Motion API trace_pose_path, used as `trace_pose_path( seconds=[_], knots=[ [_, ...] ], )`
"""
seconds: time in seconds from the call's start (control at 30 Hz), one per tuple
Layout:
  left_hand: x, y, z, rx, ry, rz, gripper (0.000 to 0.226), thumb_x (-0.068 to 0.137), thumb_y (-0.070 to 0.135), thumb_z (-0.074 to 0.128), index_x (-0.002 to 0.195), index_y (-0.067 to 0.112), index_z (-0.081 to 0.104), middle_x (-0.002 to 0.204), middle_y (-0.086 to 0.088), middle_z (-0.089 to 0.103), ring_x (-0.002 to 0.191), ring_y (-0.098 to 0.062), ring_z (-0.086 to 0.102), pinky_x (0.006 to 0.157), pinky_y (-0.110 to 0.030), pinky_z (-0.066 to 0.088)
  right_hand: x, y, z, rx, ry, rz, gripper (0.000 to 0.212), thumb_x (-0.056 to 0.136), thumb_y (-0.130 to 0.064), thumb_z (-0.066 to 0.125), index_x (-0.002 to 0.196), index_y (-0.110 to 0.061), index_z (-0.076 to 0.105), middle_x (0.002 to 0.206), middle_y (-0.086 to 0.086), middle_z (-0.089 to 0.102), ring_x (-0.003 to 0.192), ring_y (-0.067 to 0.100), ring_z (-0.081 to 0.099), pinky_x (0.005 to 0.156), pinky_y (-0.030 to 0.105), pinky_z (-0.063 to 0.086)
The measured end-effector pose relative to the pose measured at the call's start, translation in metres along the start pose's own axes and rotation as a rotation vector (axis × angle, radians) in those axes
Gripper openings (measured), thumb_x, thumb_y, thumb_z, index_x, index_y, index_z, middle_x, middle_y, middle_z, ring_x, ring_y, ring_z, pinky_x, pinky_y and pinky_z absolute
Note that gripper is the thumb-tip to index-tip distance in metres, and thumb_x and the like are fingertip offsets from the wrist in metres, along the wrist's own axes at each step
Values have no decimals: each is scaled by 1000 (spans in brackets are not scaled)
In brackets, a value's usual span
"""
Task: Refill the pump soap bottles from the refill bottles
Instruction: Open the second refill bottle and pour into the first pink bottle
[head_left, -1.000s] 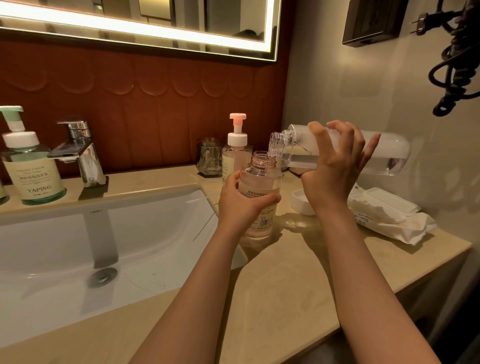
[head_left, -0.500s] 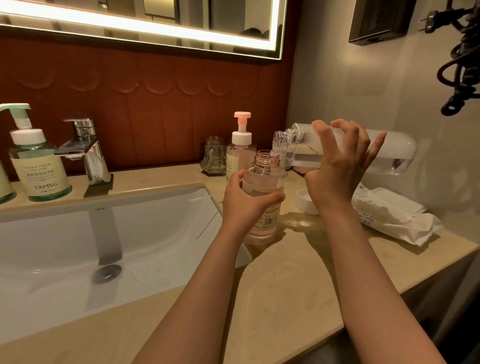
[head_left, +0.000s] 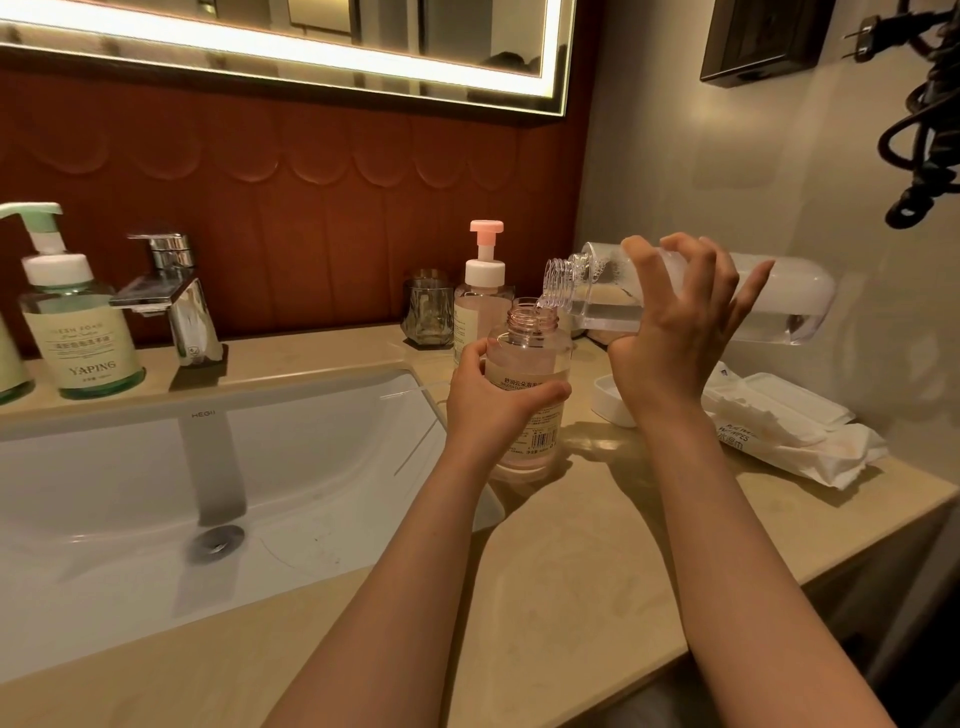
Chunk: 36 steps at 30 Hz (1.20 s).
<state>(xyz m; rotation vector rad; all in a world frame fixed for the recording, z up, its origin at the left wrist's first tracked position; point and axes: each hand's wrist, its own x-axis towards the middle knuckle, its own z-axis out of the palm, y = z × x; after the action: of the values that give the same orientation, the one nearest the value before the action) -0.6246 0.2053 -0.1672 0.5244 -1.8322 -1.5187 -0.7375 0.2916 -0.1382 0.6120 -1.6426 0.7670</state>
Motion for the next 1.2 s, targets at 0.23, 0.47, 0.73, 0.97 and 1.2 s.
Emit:
trace_pose_path(
  seconds=[0.23,0.47,0.73,0.97,1.2],
  knots=[
    [1,-2,1,4,4,-21,81,69,21,79,136,20,33,135,-2,47,120,-19,47,89,-30,42,0,0,0,3,10,-8,69,59,11,59,116,-26,52,120,12,54,120,24,31,109,51,3],
    [1,-4,1,-6,-13,-25,81,70,21,79,136,20,32,136,-2,46,118,-17,46,86,-27,39,0,0,0,8,1,-3,67,59,8,58,116,-27,51,121,13,54,120,26,32,110,50,2],
    [1,-4,0,-14,-29,-28,81,70,20,79,136,19,32,134,-2,47,107,-11,45,87,-28,40,0,-2,-2,6,-1,9,66,59,9,56,116,-25,54,120,13,54,120,26,32,110,48,1],
    [1,-4,1,-24,-27,-39,81,69,20,79,136,19,32,134,-2,47,107,-11,45,86,-28,39,-1,-3,-3,6,-8,10,63,60,7,54,116,-24,55,120,13,54,121,28,35,110,49,1],
    [0,-2,1,-76,-43,-68,81,71,16,78,137,18,31,136,-3,46,112,-14,45,87,-29,38,-1,-3,-3,-2,-13,15,65,60,9,56,116,-24,55,121,13,54,121,29,37,110,49,2]
  ],
)
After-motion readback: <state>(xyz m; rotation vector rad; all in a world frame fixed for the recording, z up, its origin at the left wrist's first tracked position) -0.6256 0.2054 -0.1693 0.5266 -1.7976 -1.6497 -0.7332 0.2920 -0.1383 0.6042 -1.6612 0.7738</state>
